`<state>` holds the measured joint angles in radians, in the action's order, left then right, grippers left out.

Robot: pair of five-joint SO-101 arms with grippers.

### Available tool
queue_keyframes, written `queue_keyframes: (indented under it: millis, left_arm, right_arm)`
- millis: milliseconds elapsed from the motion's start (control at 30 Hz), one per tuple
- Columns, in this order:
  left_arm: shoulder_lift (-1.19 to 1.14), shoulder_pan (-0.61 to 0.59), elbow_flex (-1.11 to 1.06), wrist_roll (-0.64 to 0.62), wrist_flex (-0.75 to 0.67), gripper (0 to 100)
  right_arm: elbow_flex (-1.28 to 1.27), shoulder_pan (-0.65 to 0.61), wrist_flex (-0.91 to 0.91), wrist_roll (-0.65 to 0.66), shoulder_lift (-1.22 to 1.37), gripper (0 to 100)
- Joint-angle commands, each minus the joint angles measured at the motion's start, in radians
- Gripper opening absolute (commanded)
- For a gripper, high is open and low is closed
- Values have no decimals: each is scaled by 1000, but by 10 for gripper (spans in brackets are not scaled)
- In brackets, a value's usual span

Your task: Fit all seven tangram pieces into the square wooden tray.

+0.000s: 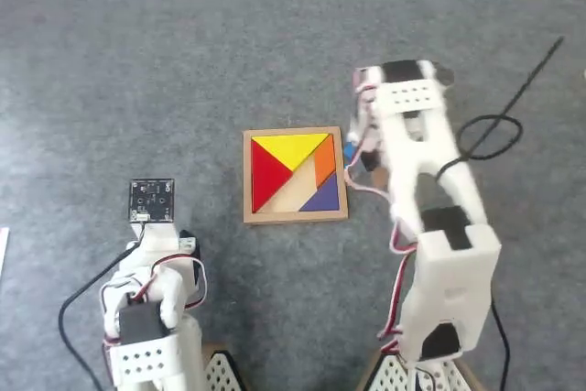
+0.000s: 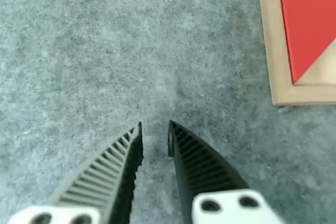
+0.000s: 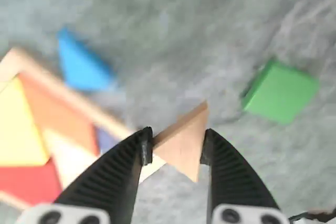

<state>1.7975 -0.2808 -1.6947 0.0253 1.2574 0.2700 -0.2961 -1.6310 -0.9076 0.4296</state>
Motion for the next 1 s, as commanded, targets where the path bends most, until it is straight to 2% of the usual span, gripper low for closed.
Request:
queue_keyframes:
  millis: [0, 300, 567, 967]
  left_arm:
    - [18, 3, 12, 0, 3, 81]
    - [18, 3, 12, 0, 3, 81]
    - [18, 3, 12, 0, 3, 81]
    - [18, 3, 12, 0, 3, 81]
  right_arm:
    - [48, -102, 53, -55, -65, 133]
    - [49, -294, 263, -242, 79, 137]
    - [51, -361, 397, -299, 108, 137]
    - [66, -443, 446, -345, 119, 139]
